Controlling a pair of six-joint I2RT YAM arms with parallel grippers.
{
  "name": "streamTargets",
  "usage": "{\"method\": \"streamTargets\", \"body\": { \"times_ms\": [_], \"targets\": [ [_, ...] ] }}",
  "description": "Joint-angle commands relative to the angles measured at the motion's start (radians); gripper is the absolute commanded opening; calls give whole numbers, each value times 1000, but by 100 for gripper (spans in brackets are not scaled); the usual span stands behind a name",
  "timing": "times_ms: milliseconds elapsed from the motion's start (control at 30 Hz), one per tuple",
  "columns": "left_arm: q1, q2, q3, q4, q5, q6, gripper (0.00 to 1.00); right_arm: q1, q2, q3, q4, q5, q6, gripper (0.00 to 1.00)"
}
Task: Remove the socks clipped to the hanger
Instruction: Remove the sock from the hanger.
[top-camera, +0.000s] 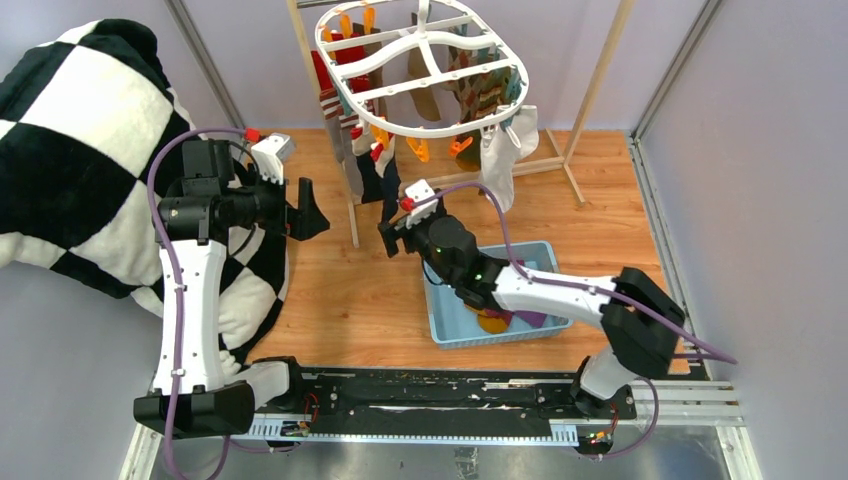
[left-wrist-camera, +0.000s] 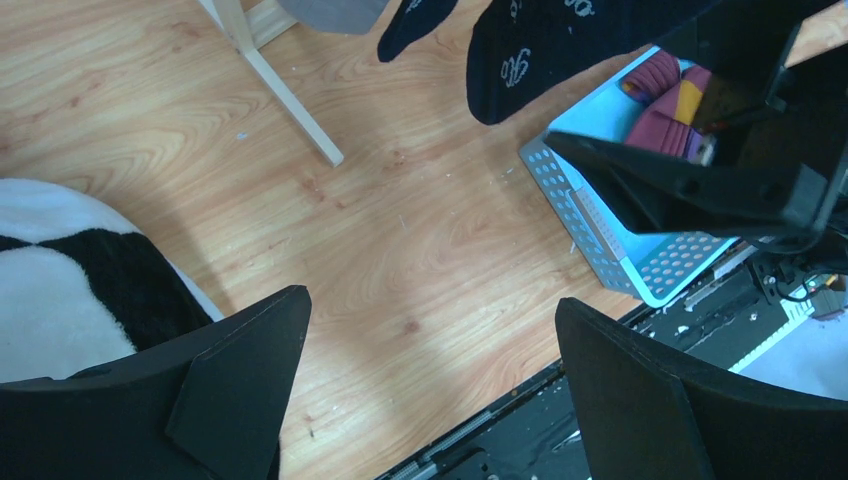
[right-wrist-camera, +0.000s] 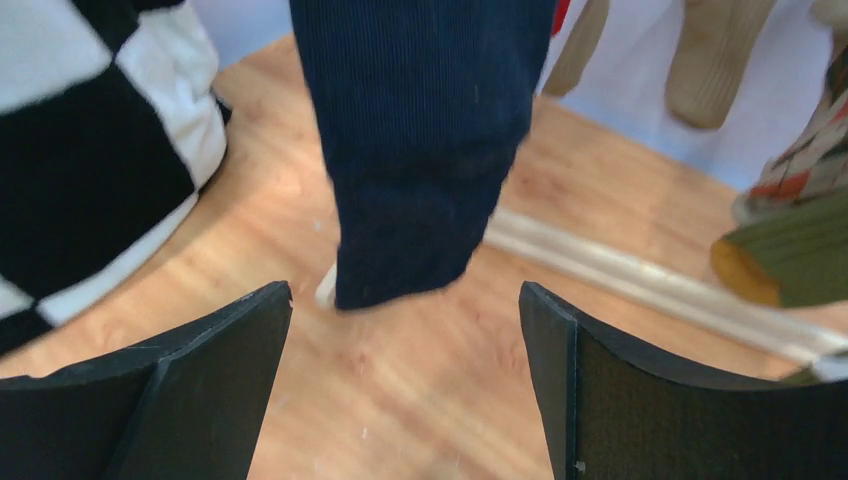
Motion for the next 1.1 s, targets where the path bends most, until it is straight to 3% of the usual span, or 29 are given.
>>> {"method": "streamTargets", "body": {
  "times_ms": [0, 133, 200, 300, 400, 567, 800, 967, 1067],
  "targets": [
    [9, -5, 41, -34, -18, 17, 100, 3, 104, 157, 171, 108, -124, 88],
    [9, -1, 51, -39, -27, 19, 100, -2, 196, 267, 149, 130, -142, 76],
    [9, -1, 57, -44, -29, 22, 100, -6, 214, 294, 126, 114, -137, 58],
    [9, -4, 59, -48, -38, 32, 100, -5, 178, 282, 92, 40, -115, 22],
    [9, -2, 52, -49, -30, 34, 100, -5, 108, 232, 61, -10, -60, 1],
    [8, 2, 36, -48, 39, 16, 100, -6, -41, 118, 15, -139, 47, 0],
    [-5, -3, -3, -47, 299, 26, 100, -35, -193, 28, -38, -447, 217, 0],
    [-168, 10, 3, -47, 275, 53, 100, -43, -238, 0, -15, -560, 319, 0],
    [-204, 14, 1, -45, 290, 76, 100, -47, -251, -3, -3, -607, 393, 1]
  ]
}}
